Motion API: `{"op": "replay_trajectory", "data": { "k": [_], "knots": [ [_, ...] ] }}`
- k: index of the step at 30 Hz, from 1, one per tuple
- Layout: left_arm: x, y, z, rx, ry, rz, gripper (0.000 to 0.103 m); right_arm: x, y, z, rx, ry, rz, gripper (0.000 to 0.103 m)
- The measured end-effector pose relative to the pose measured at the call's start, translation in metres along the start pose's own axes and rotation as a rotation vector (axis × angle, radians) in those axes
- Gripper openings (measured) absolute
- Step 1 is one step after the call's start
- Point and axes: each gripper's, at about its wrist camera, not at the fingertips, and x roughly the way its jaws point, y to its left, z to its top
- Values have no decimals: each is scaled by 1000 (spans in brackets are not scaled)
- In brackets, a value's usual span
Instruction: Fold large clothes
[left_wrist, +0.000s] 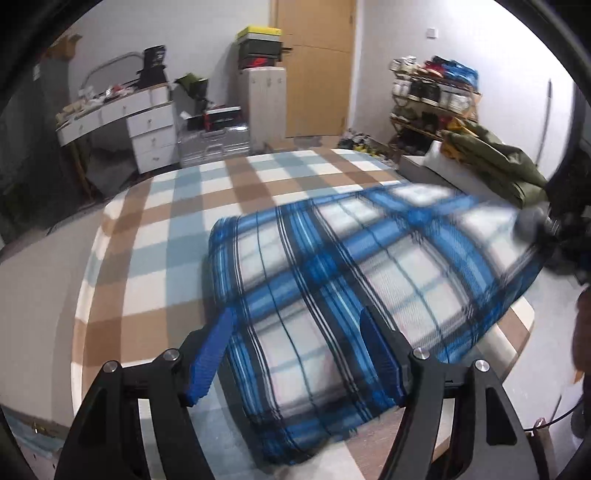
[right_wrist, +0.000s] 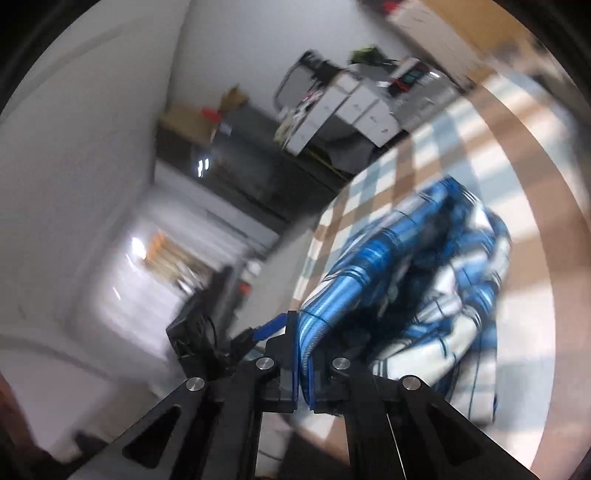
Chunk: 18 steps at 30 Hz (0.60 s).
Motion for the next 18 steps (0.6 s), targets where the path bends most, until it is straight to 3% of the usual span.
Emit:
{"op": "replay_trajectory", "data": {
  "k": [4, 7, 11, 14, 16, 18],
  "knots": [
    [18, -11, -6, 30, 50, -24, 67, -15, -72, -39, 138, 19, -152, 3],
    [34, -23, -13, 86, 106, -35, 67, -22, -87, -51, 89, 17, -300, 3],
    [43, -31, -18, 111, 116, -21, 67, -29, -64, -43, -17, 0, -434, 9],
    [28, -25, -15, 61, 71, -30, 67, -29, -25, -26, -184, -21, -586, 10],
    [13, -24, -15, 39, 28, -51, 67, -26, 0, -19, -291, -53, -663, 16],
    [8, -31, -21, 32, 28, -82, 67, -13, 24, -8, -395, -50, -678, 29]
  ]
}}
